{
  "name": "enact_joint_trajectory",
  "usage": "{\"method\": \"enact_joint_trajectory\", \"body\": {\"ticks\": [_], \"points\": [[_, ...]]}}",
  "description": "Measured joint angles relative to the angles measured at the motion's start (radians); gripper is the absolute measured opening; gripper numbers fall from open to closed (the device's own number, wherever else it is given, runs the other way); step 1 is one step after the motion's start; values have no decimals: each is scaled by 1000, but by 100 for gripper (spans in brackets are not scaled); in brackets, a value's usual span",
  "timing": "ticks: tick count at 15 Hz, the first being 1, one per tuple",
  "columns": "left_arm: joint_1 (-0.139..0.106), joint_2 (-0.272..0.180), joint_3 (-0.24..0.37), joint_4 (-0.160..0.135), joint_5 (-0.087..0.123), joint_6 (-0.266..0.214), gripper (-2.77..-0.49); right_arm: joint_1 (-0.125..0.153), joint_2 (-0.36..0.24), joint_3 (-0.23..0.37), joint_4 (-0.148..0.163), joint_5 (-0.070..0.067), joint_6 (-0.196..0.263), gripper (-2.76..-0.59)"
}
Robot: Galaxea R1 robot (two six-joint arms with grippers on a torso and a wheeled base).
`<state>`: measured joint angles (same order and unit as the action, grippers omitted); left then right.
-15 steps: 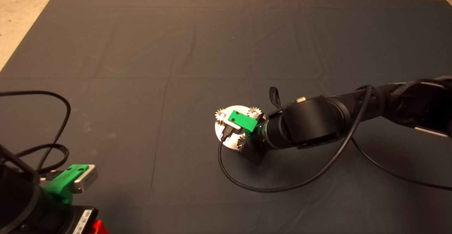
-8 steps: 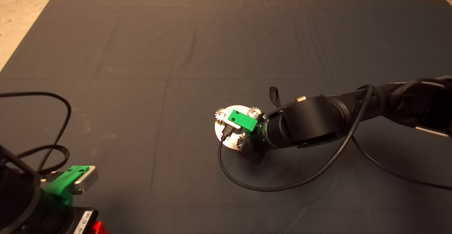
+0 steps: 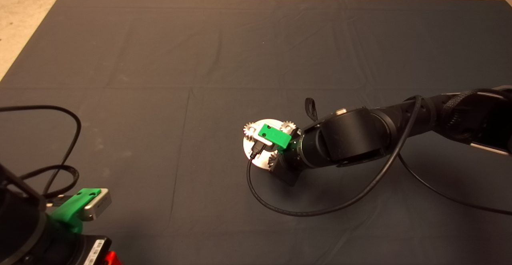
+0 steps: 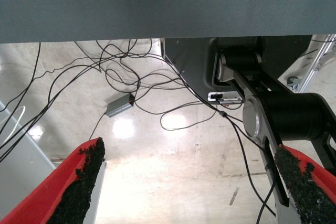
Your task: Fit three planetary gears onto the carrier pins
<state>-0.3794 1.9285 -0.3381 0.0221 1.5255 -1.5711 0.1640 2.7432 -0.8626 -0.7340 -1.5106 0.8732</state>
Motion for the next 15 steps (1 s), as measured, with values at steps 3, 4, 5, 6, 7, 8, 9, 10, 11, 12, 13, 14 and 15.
{"method": "enact_joint_trajectory", "body": {"ticks": [3,4,5,6,7,8,9,10,11,12,13,14,15], "points": [[0,0,0,0,0,0,-93,5,0,-3,2,5,4,-234],[0,0,0,0,0,0,-93,6,0,-5,2,7,4,-234],[0,0,0,0,0,0,-93,7,3,-7,2,7,4,-234],[0,0,0,0,0,0,-93,9,3,-11,2,11,6,-234],[0,0,0,0,0,0,-93,12,3,-16,1,13,7,-234],[0,0,0,0,0,0,-93,17,3,-21,3,20,8,-234],[0,0,0,0,0,0,-93,18,3,-24,6,23,11,-234],[0,0,0,0,0,0,-93,19,3,-24,7,24,11,-234],[0,0,0,0,0,0,-93,20,3,-24,8,24,11,-234],[0,0,0,0,0,0,-93,20,4,-25,9,24,11,-234],[0,0,0,0,0,0,-93,23,7,-27,10,22,11,-234],[0,0,0,0,0,0,-93,26,9,-32,10,18,11,-234],[0,0,0,0,0,0,-93,29,9,-36,10,16,11,-234]]}}
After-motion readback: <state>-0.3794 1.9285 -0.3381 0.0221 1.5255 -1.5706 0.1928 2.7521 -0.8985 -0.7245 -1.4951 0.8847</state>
